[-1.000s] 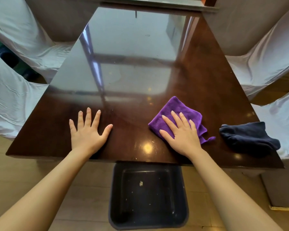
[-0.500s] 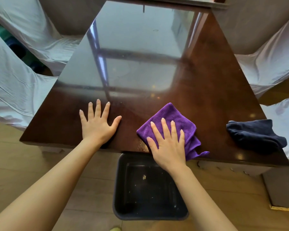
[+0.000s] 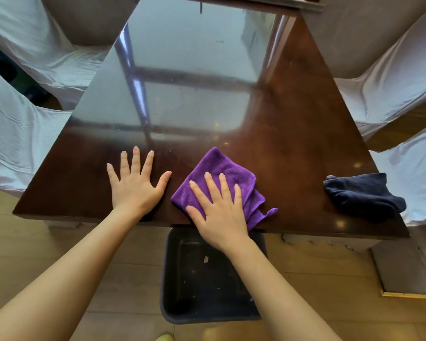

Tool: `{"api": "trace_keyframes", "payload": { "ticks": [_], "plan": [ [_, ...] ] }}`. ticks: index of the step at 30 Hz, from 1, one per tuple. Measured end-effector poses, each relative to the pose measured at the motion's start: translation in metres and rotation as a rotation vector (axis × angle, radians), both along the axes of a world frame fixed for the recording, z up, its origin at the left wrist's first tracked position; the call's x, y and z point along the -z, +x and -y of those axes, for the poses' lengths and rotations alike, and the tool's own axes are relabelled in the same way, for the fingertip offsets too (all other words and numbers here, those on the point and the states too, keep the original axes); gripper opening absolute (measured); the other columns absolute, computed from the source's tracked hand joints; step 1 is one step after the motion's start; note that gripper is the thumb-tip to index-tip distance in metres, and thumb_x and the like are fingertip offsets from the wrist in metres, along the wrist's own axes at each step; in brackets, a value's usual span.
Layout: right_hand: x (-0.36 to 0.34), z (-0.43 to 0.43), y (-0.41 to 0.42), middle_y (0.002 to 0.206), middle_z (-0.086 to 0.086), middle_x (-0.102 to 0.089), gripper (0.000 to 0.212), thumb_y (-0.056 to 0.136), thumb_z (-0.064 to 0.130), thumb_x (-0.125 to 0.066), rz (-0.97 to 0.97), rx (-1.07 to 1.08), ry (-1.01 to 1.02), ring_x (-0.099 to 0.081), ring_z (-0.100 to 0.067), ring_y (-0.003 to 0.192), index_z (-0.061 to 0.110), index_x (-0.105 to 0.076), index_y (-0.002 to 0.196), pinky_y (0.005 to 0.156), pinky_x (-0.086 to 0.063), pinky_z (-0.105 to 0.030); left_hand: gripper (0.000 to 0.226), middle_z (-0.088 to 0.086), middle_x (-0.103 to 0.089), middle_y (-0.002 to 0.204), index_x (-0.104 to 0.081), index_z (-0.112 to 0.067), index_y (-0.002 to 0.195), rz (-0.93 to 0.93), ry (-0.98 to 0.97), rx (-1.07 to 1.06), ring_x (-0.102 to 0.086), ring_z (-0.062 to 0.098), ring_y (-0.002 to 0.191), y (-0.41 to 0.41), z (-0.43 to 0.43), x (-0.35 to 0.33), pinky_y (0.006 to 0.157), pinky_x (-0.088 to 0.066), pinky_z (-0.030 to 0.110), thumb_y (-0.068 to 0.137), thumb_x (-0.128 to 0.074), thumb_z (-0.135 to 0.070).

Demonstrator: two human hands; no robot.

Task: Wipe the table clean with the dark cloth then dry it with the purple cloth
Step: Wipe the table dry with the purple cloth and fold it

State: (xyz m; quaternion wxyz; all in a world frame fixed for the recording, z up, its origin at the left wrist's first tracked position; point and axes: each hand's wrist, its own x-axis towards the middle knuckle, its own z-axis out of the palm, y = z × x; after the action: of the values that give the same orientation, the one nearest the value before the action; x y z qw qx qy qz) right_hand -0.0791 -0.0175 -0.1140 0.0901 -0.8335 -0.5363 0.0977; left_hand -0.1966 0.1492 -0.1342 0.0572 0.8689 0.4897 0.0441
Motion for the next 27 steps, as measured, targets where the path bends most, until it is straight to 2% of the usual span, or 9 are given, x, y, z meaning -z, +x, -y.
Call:
{"api": "trace_keyframes", "payload": {
  "ticks": [6, 11, 13, 16, 18, 20, 22, 24, 27],
  "plan": [
    [0.002, 0.02, -0.012, 0.158, 0.003, 0.002, 0.061, 0.088, 0.062, -0.021, 0.036, -0.136, 0.003, 0.013, -0.025, 0.143, 0.042, 0.001, 0.141, 0.113, 0.012, -0.052, 0.076, 0.005, -0.003, 0.158, -0.008, -0.032, 0.145, 0.006, -0.014, 0.0, 0.006, 0.027, 0.144, 0.0, 0.0, -0.001, 0.114, 0.004, 0.056, 0.08, -0.013, -0.072],
    [0.001, 0.035, 0.001, 0.158, 0.005, -0.002, 0.064, 0.092, 0.043, -0.04, 0.068, -0.255, 0.006, 0.006, -0.025, 0.144, 0.041, 0.0, 0.142, 0.112, 0.012, -0.047, 0.072, 0.005, -0.001, 0.158, -0.005, -0.032, 0.145, 0.018, -0.065, 0.024, 0.007, 0.023, 0.144, -0.001, 0.001, -0.008, 0.114, 0.006, 0.056, 0.084, -0.019, -0.068],
    [0.001, 0.041, 0.005, 0.158, 0.006, -0.004, 0.065, 0.093, 0.035, -0.044, 0.056, -0.278, 0.02, 0.004, -0.024, 0.144, 0.041, -0.002, 0.142, 0.112, 0.011, -0.046, 0.069, 0.003, -0.001, 0.157, -0.006, -0.031, 0.145, 0.122, -0.078, 0.157, 0.006, 0.019, 0.144, 0.0, 0.015, -0.016, 0.114, 0.008, 0.052, 0.087, -0.025, -0.064],
    [0.002, 0.048, 0.011, 0.157, 0.006, -0.008, 0.071, 0.089, 0.02, -0.052, 0.039, -0.312, 0.038, 0.002, -0.022, 0.144, 0.038, -0.01, 0.143, 0.114, 0.005, -0.044, 0.072, -0.004, -0.003, 0.154, -0.008, -0.032, 0.143, 0.258, -0.167, 0.563, 0.004, 0.015, 0.144, 0.006, 0.059, -0.027, 0.117, 0.004, 0.041, 0.082, -0.027, -0.065],
    [0.0, 0.055, 0.017, 0.156, 0.005, -0.014, 0.07, 0.086, 0.016, -0.056, -0.005, -0.329, 0.049, 0.004, -0.016, 0.142, 0.035, -0.017, 0.142, 0.114, 0.007, -0.038, 0.076, -0.007, -0.005, 0.154, -0.01, -0.03, 0.144, 0.236, -0.204, 0.757, 0.003, 0.011, 0.144, 0.009, 0.091, -0.026, 0.118, 0.003, 0.034, 0.082, -0.031, -0.067],
    [-0.003, 0.064, 0.022, 0.155, 0.005, -0.02, 0.065, 0.087, 0.015, -0.055, -0.058, -0.335, 0.072, 0.006, -0.009, 0.139, 0.032, -0.023, 0.141, 0.113, 0.008, -0.033, 0.082, -0.006, -0.006, 0.154, -0.013, -0.024, 0.145, 0.195, -0.168, 0.809, 0.001, 0.01, 0.143, 0.012, 0.111, -0.022, 0.118, 0.002, 0.031, 0.081, -0.04, -0.067],
    [-0.007, 0.074, 0.028, 0.153, 0.006, -0.023, 0.063, 0.088, 0.01, -0.053, -0.111, -0.324, 0.1, 0.002, -0.004, 0.137, 0.031, -0.026, 0.141, 0.114, 0.006, -0.031, 0.083, 0.001, -0.018, 0.153, -0.021, -0.015, 0.144, 0.179, -0.106, 0.799, -0.012, 0.014, 0.142, 0.015, 0.122, -0.022, 0.118, -0.011, 0.036, 0.08, -0.057, -0.053],
    [-0.013, 0.081, 0.034, 0.152, 0.009, -0.022, 0.062, 0.089, 0.004, -0.049, -0.17, -0.314, 0.112, -0.002, -0.001, 0.137, 0.031, -0.026, 0.141, 0.115, 0.002, -0.025, 0.08, 0.008, -0.041, 0.144, -0.037, -0.007, 0.137, 0.184, -0.052, 0.797, -0.036, 0.02, 0.134, 0.019, 0.13, -0.028, 0.11, -0.031, 0.043, 0.071, -0.073, -0.035],
    [-0.028, 0.089, 0.042, 0.15, 0.011, -0.03, 0.064, 0.088, 0.0, -0.048, -0.285, -0.265, 0.1, -0.016, 0.002, 0.137, 0.033, -0.03, 0.139, 0.107, -0.003, -0.005, 0.074, 0.01, -0.063, 0.124, -0.051, -0.005, 0.127, 0.209, -0.004, 0.784, -0.059, 0.022, 0.114, 0.028, 0.135, -0.039, 0.093, -0.049, 0.038, 0.062, -0.082, -0.023]
  ]
}}
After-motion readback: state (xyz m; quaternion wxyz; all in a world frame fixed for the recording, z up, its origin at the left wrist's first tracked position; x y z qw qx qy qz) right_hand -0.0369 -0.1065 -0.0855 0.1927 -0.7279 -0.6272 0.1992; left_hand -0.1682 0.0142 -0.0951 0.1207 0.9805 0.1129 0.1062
